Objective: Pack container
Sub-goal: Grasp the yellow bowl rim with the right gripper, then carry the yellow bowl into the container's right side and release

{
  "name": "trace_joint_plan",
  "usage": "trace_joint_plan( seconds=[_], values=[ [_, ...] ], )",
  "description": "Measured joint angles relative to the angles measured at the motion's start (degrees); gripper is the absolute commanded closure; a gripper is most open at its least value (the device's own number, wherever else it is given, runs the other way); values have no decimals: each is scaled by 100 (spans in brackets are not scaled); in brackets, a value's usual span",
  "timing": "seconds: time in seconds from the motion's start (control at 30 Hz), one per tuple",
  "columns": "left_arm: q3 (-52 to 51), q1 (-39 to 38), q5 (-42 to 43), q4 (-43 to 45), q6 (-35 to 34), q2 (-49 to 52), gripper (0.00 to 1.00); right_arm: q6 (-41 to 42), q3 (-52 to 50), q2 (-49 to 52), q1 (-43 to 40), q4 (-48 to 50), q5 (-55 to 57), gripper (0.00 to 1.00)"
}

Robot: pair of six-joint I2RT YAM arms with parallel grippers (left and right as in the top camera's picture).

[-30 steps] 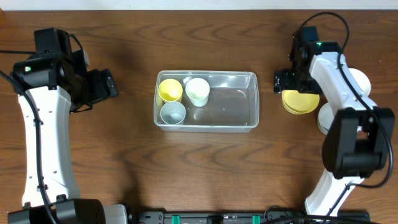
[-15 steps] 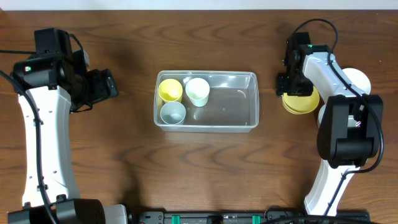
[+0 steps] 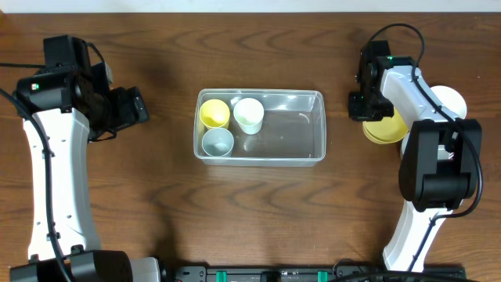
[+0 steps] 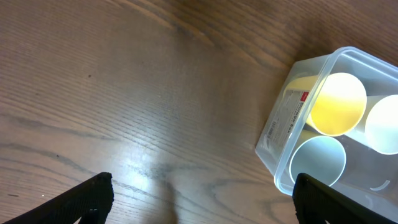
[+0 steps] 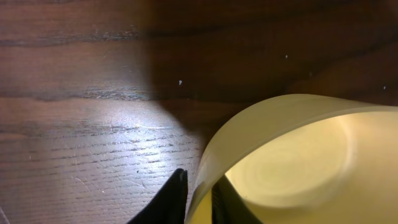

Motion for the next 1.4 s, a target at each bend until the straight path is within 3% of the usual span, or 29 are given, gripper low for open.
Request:
trace_joint_plan(
  seconds=[0.07,0.33,0.47,0.83,1.13,1.4],
  values=[
    [0,0,0,0,0,0,8,-11,0,0,0,4,4,99],
    [2,0,0,0,0,0,8,-4,109,0,33,-17,63,99],
    [0,0,0,-4,0,0,8,-131,669,-22,153,-461,20,99],
    [0,0,0,-2,0,0,8,-498,2046,-1283,1502,-1027,-350,99],
    [0,0,0,0,0,0,8,74,1864,-1458,2621,-1213,-1231,99],
    [-2,0,0,-7,0,0,8,638,896,-1458,2824,-704,-1032,99]
  ],
)
